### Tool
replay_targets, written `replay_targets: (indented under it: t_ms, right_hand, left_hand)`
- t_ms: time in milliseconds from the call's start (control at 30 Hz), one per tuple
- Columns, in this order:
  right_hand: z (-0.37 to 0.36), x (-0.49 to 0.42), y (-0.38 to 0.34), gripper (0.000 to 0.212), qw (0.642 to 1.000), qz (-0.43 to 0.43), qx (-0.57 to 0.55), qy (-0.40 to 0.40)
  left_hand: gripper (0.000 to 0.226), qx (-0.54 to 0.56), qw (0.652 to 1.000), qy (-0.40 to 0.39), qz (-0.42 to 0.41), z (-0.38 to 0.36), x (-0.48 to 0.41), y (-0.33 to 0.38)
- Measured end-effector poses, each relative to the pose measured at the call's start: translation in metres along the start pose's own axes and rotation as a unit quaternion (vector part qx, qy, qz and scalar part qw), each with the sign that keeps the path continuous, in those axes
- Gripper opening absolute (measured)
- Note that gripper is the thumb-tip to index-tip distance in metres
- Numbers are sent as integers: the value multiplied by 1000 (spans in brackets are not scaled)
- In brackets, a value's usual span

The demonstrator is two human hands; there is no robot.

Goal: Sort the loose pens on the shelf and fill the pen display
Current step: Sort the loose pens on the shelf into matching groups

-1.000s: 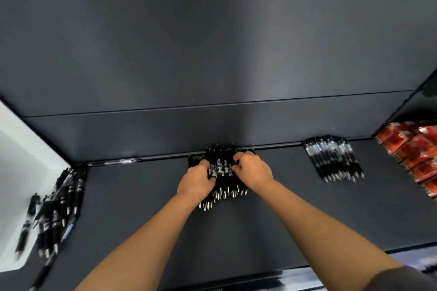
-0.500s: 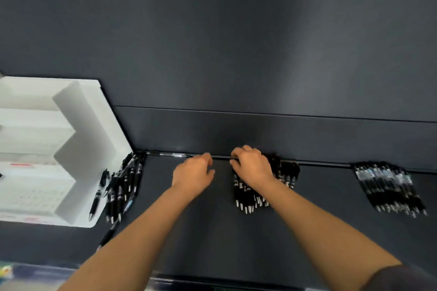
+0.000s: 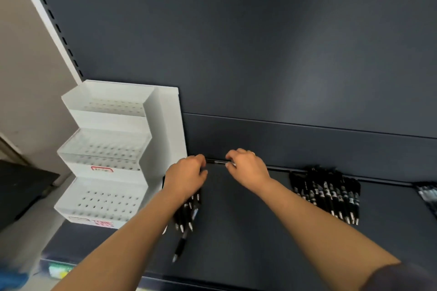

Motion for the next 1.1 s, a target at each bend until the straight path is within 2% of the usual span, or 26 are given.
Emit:
replay_targets:
  t_ms: [167,400,533,700,800,1000,1100]
  right_hand:
    - [-23,-12,-23,30,999,-23,19,-32]
    - [-60,-21,-15,41,987,-57,71,-130]
    - [-69,-36,-12,36,982,-64,120,-130]
    - [-81,-47,-9,47,974,-73,162,-142]
    - [-82,-48,-5,47,972,-68,179,-138]
    - [-82,-50,4,48,975,-70,164,-131]
    - [-80,-49,5,48,976,-57,171,-124]
  left_hand:
    - [14,19,1000,-22,-8,-2,-11,-39]
    - [11,53,997,-62,-2,-21,-16,-61]
    - [12,58,995,-82,-2,-30,-16,-66]
    - [17,20,995,-96,-11,-37,-18,-62]
    - [18,9,995,-103,-2,-45,-19,-60]
    - [21,-15,994,-109,6,-54,-23,-56]
    - [31,-43,993,-111,-1,-60,-27,-53]
Point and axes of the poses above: each hand's wrist, its own x-axis away from the middle knuckle, its own z-axis out of the back of the hand, y = z × x, the point moved 10 cm from there along -x, towards the middle knuckle, and after that the axes turned 4 degrees about x, right-handed, at the moved point
